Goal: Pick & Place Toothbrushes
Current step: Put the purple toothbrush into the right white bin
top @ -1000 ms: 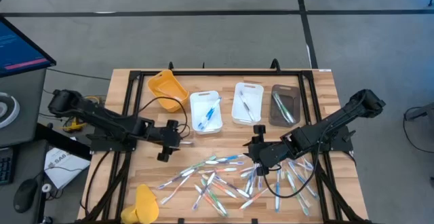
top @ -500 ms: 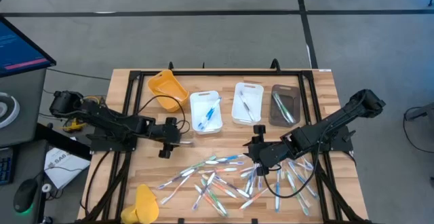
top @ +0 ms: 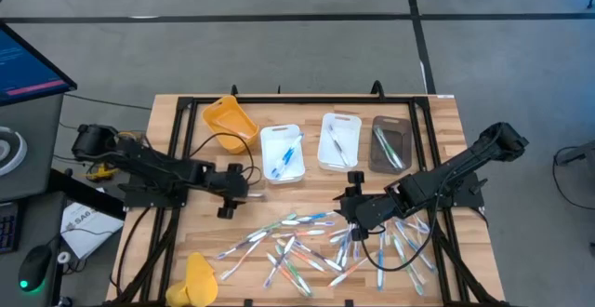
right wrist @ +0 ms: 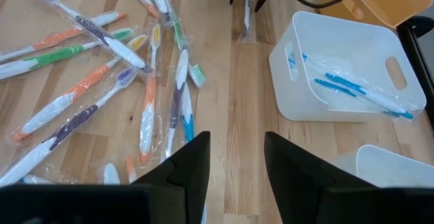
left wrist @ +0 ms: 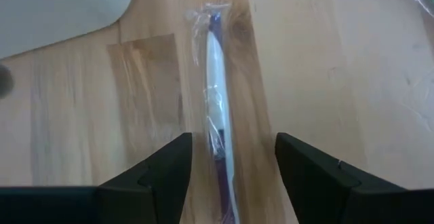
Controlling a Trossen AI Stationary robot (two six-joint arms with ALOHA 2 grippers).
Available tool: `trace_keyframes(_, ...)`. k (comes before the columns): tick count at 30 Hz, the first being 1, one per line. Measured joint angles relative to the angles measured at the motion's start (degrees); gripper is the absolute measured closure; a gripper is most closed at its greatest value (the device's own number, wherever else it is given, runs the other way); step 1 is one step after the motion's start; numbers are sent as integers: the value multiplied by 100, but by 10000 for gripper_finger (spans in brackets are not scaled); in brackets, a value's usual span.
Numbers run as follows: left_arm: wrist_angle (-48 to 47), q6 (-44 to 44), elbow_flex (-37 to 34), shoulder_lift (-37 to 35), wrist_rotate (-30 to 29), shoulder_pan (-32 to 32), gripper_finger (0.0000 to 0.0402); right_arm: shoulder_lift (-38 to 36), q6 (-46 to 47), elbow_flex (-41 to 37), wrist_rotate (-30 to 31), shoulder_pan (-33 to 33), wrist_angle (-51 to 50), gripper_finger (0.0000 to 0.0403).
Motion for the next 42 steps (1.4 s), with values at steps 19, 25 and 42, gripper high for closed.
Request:
trace_keyframes(19, 199, 58, 2, 243, 80, -11, 358, 2, 0, 0, 0, 0, 0, 268)
trace_keyframes(25, 232, 58, -4, 242, 10, -6, 376, 94, 156, 0, -63, 4, 20, 270)
trace_keyframes(42, 165, -501, -24, -1532, 108, -70, 374, 1698, 472, 88, -568, -68, 2089, 268)
